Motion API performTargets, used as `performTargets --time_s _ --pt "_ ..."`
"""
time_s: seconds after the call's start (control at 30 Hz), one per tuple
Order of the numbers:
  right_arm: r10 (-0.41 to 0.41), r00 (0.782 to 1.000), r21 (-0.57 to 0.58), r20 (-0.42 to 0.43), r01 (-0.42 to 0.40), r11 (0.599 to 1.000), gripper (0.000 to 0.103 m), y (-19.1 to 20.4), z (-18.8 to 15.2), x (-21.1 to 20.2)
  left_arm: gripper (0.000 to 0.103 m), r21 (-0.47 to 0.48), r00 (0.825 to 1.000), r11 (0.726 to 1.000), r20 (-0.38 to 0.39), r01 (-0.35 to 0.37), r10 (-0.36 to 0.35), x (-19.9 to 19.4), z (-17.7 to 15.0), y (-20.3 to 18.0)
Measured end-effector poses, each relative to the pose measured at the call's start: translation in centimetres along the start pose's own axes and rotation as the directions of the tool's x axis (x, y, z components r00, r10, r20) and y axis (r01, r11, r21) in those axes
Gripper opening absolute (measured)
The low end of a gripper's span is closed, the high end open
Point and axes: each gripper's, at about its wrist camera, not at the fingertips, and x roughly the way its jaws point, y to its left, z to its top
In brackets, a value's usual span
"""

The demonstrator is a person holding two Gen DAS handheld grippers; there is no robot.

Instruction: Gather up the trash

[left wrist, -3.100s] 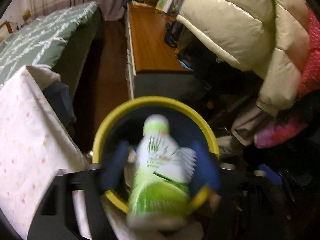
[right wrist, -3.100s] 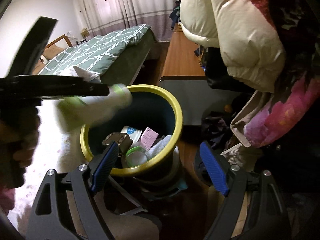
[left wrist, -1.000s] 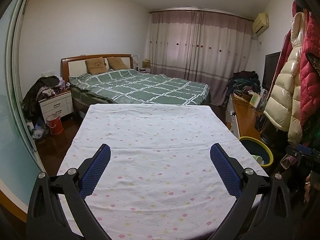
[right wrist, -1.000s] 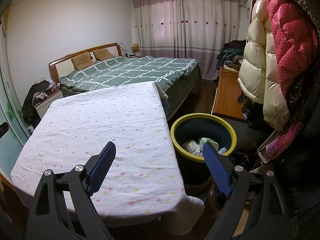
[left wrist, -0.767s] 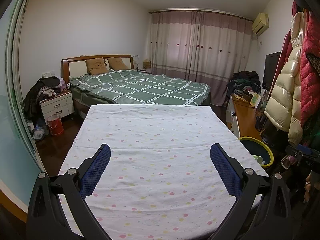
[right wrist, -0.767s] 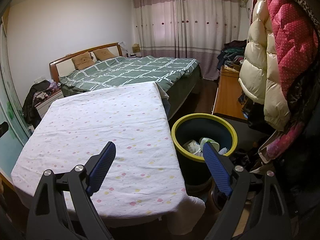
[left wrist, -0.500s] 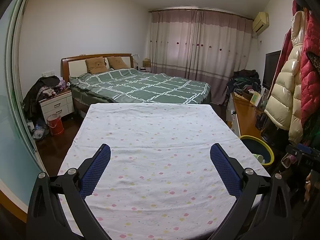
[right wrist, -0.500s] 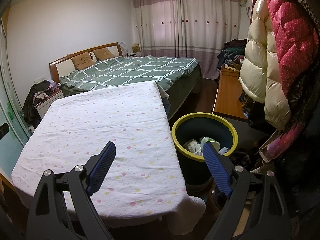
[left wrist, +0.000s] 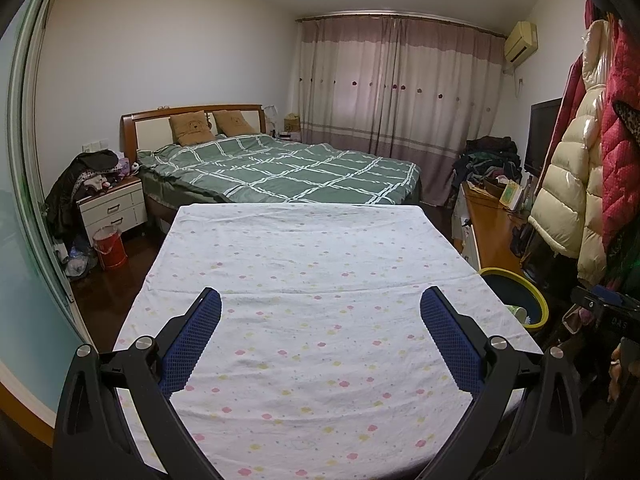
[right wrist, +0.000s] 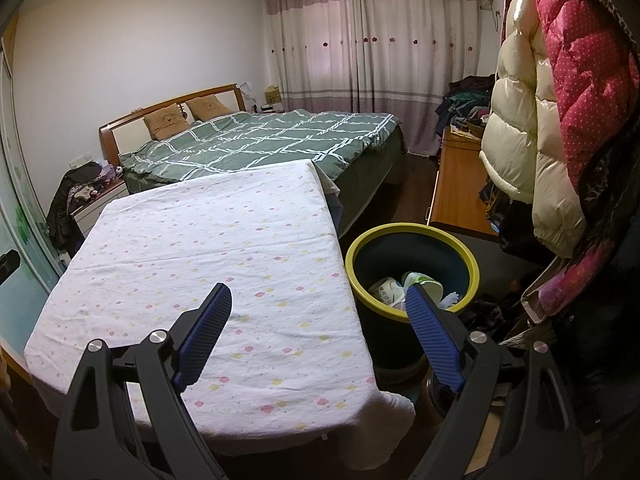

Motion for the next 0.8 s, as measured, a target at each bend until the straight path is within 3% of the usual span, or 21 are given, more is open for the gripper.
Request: performTargets --time_s 0.8 --pt "-0.001 1.0 0.006 -0.005 0.001 1.0 0.084 -0.13 -0.09 0.34 0.098 0.001 1.0 1.0 -0.005 0.0 0.0 0.31 -0.11 0.02"
